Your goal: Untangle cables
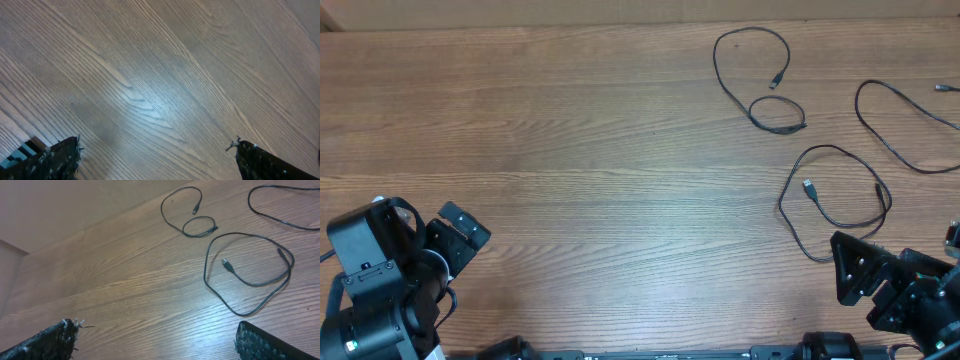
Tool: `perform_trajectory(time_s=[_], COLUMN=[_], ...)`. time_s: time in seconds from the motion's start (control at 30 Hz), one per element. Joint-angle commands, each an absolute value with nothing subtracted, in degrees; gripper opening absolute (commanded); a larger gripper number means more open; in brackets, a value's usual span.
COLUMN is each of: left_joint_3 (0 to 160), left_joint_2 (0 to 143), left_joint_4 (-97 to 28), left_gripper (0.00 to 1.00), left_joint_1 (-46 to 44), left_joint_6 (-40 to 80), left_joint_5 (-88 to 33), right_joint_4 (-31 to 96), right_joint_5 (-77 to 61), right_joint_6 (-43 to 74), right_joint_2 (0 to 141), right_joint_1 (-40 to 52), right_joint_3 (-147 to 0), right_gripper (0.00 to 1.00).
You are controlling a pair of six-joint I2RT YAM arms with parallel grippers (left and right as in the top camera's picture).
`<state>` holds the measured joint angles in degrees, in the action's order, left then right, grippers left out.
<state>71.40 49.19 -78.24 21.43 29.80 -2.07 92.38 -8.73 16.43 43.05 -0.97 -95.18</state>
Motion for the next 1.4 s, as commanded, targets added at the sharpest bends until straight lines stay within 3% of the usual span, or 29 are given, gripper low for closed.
perform_trajectory(time_s=[0.0, 0.8, 1.03, 1.37], left_joint_3=[72.1, 72.1, 72.1, 72.1], left_joint_2=[49.1, 49.1, 49.1, 49.1], left_joint_4=[-78.2, -78.2, -78.2, -78.2], left_gripper=[0.99, 1.0, 1.0, 1.0], left_joint_1=[21.7, 21.7, 21.7, 21.7], left_joint_6=[28.9, 28.9, 28.9, 28.9], left_joint_5=[-1.3, -1.3, -1.3, -1.3], right_joint_4=[92.2, 90.7, 70.5, 53.1], right_joint_5=[-8.6, -8.6, -8.6, -8.7], right_joint_6=[16.0, 16.0, 16.0, 16.0], right_joint_2=[42.4, 40.8, 34.2, 25.8], right_joint_1=[-0.7, -0.7, -0.8, -0.8], right_joint_3=[-95.2, -90.8, -82.9, -70.0], right_gripper=[1.0, 1.0, 1.0, 1.0])
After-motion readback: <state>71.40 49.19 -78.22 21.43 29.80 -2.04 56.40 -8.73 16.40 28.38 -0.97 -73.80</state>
